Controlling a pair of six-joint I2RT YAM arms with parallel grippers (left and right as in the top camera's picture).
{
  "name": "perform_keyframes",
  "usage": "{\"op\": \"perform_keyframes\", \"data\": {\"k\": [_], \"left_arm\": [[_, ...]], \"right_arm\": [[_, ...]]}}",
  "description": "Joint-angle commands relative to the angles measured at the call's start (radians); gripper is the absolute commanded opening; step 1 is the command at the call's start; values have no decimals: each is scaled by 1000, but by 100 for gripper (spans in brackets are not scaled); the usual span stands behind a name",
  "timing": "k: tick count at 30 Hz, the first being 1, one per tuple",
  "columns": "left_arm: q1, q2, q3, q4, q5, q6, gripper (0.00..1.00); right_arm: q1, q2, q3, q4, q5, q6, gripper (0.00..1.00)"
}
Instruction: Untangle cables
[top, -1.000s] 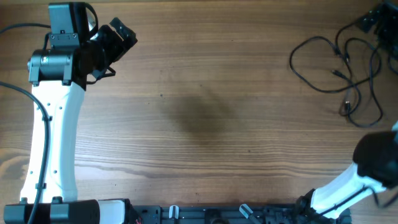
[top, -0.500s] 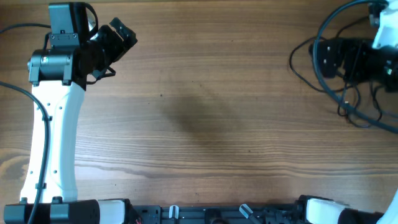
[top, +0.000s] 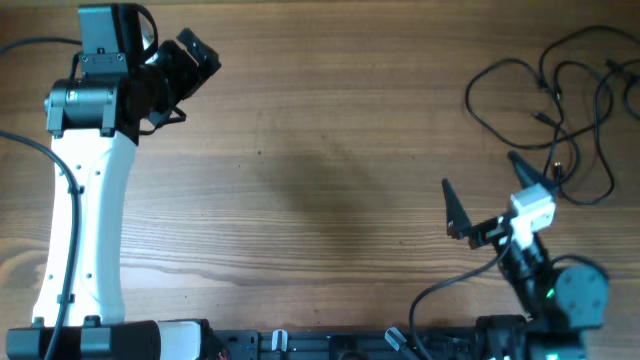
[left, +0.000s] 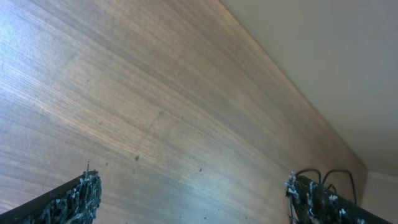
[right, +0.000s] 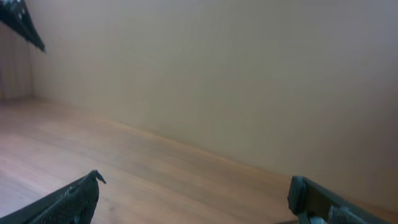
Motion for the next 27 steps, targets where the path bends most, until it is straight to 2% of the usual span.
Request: {"op": "perform_keyframes", "data": {"k": [1, 6, 18, 24, 27], "left_arm": [[-5, -7, -3, 4, 4, 1, 100], [-5, -7, -3, 5, 4, 1, 100], [-5, -7, -3, 4, 4, 1, 100], [-5, -39, -3, -66, -60, 31, 100], [-16, -146, -30, -45, -178, 32, 100]], "right_arm": [[2, -159, -179, 68, 37, 2, 100], [2, -190, -303, 33, 38, 6, 100], [2, -189, -303, 39, 37, -1, 100], [2, -189, -303, 39, 37, -1, 100], [2, -189, -303, 39, 37, -1, 100]]}}
